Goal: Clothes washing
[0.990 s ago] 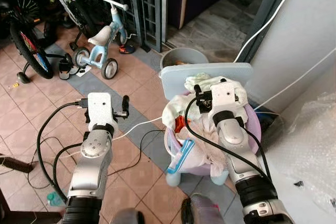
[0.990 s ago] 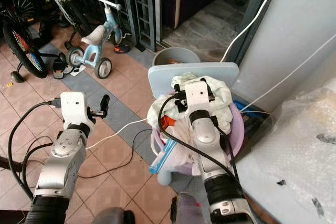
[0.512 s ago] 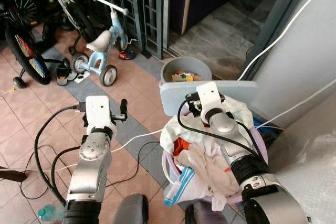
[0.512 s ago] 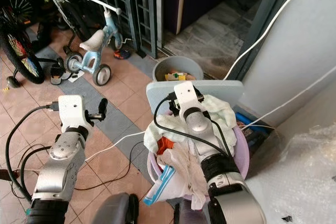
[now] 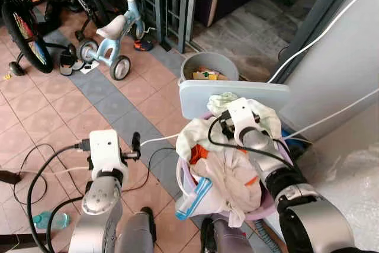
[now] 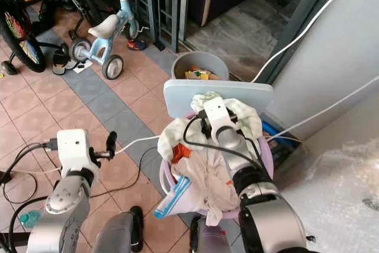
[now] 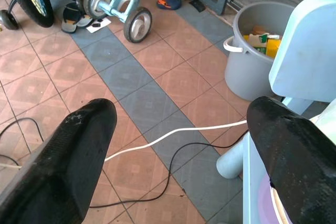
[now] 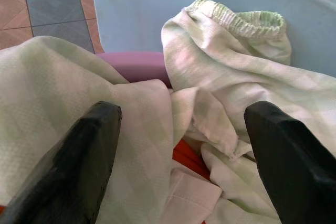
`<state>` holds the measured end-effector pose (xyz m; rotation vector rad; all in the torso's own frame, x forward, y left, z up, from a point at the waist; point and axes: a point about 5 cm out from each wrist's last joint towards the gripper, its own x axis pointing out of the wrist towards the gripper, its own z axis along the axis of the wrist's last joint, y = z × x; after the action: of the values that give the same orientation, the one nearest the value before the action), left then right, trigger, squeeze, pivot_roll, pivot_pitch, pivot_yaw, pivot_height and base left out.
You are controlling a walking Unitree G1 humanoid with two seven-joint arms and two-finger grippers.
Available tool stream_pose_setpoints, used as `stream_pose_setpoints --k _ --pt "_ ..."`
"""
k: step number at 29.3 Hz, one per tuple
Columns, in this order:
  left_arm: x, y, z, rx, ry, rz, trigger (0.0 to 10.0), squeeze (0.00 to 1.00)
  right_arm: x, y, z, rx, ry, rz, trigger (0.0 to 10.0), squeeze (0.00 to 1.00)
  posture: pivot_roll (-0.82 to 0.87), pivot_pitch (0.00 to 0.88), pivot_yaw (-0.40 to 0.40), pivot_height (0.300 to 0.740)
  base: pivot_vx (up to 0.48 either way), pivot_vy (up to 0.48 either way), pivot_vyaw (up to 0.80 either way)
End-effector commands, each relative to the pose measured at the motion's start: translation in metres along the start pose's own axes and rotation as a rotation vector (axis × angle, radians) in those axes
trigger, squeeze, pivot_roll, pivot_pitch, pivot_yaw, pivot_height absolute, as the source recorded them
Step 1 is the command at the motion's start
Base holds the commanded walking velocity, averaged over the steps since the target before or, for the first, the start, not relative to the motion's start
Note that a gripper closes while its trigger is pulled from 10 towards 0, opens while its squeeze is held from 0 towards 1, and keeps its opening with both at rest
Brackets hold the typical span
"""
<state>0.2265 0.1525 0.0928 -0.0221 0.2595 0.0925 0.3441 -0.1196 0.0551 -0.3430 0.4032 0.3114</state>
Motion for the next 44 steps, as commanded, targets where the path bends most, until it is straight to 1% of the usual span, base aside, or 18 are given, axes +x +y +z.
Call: stream_pose_setpoints --k 1,2,5,8,9,10,11,13,15,17,21,24,28,34,36,37,40,44 --pt "-0.004 0.002 -0.001 0.008 0.015 0.01 10.0 0.0 -0.001 0.012 -0.014 0.027 0.07 0.109 10.0 0.0 0.15 0.29 -0.053 0.74 0.0 0.0 0.0" --pt "-0.004 0.002 -0.001 0.009 0.018 0.006 10.0 0.0 -0.001 0.014 -0.016 0.037 0.079 0.136 10.0 0.0 0.15 0.297 -0.051 0.74 0.0 0.0 0.0" --pt "-0.004 0.001 0.0 0.011 0.019 0.004 10.0 0.0 -0.002 0.017 -0.017 0.035 0.083 0.156 10.0 0.0 0.15 0.3 -0.051 0.74 0.0 0.0 0.0" --pt "-0.004 -0.001 0.002 0.01 0.023 0.0 10.0 0.0 -0.004 0.029 -0.026 -0.019 0.115 0.241 10.0 0.0 0.15 0.305 -0.052 0.74 0.0 0.0 0.0" --pt "-0.005 -0.001 0.002 0.01 0.028 -0.001 10.0 0.0 -0.004 0.034 -0.028 -0.026 0.123 0.257 0.8 0.0 0.15 0.302 -0.052 0.74 0.0 0.0 0.0" --pt "-0.006 -0.001 0.002 0.011 0.032 -0.002 10.0 0.0 -0.004 0.037 -0.029 -0.028 0.127 0.266 0.0 0.0 0.15 0.297 -0.052 0.74 0.0 0.0 0.0" --pt "-0.006 -0.001 0.002 0.011 0.032 -0.002 10.0 0.0 -0.004 0.037 -0.029 -0.028 0.127 0.266 0.0 0.0 0.15 0.297 -0.052 0.74 0.0 0.0 0.0" --pt "-0.005 -0.001 0.002 0.013 0.034 -0.003 10.0 0.0 -0.005 0.043 -0.032 -0.035 0.134 0.283 0.0 0.0 0.16 0.288 -0.051 0.74 0.0 0.0 0.0" --pt "-0.005 -0.001 0.002 0.013 0.034 -0.003 10.0 0.0 -0.005 0.043 -0.032 -0.035 0.134 0.283 0.0 0.0 0.16 0.288 -0.051 0.74 0.0 0.0 0.0" --pt "-0.001 -0.001 0.003 0.019 0.032 -0.004 10.0 0.0 -0.006 0.048 -0.034 -0.053 0.145 0.303 0.0 0.0 0.15 0.275 -0.05 0.74 0.0 0.0 0.0" --pt "0.003 -0.001 0.005 0.024 0.033 -0.005 10.0 0.0 -0.006 0.047 -0.035 -0.086 0.154 0.311 0.0 0.0 0.15 0.261 -0.052 0.74 0.0 0.0 0.0" --pt "0.006 -0.002 0.006 0.03 0.03 -0.002 10.0 0.0 -0.007 0.039 -0.038 -0.129 0.161 0.287 0.0 0.0 0.15 0.247 -0.056 0.74 0.0 0.0 0.0" --pt "0.01 -0.001 0.007 0.031 0.028 0.004 10.0 0.0 -0.006 0.034 -0.036 -0.125 0.156 0.262 0.0 0.0 0.15 0.23 -0.058 0.74 0.0 0.0 0.0" --pt "0.016 -0.001 0.009 0.033 0.019 0.004 10.0 0.0 -0.004 0.022 -0.028 -0.108 0.115 0.186 0.0 0.0 0.13 0.209 -0.051 0.74 0.0 0.0 0.0" --pt "0.02 -0.003 0.01 0.036 0.014 -0.007 10.0 0.0 -0.004 0.014 -0.026 -0.098 0.107 0.15 0.0 0.0 0.11 0.19 -0.042 0.74 0.0 0.0 0.0" --pt "0.023 -0.005 0.011 0.034 0.012 -0.016 10.0 0.0 -0.004 0.007 -0.026 -0.084 0.102 0.128 0.0 0.0 0.11 0.179 -0.036 0.74 0.0 0.0 0.0" --pt "0.027 -0.007 0.013 0.034 0.006 -0.026 10.0 0.0 -0.006 -0.001 -0.029 -0.07 0.105 0.105 0.0 0.0 0.1 0.168 -0.032 0.74 0.0 0.0 0.0" --pt "0.034 -0.009 0.013 0.03 0.005 -0.043 10.0 0.0 -0.009 -0.018 -0.027 -0.036 0.069 0.03 0.0 0.0 0.07 0.142 -0.018 0.74 0.0 0.0 0.0"
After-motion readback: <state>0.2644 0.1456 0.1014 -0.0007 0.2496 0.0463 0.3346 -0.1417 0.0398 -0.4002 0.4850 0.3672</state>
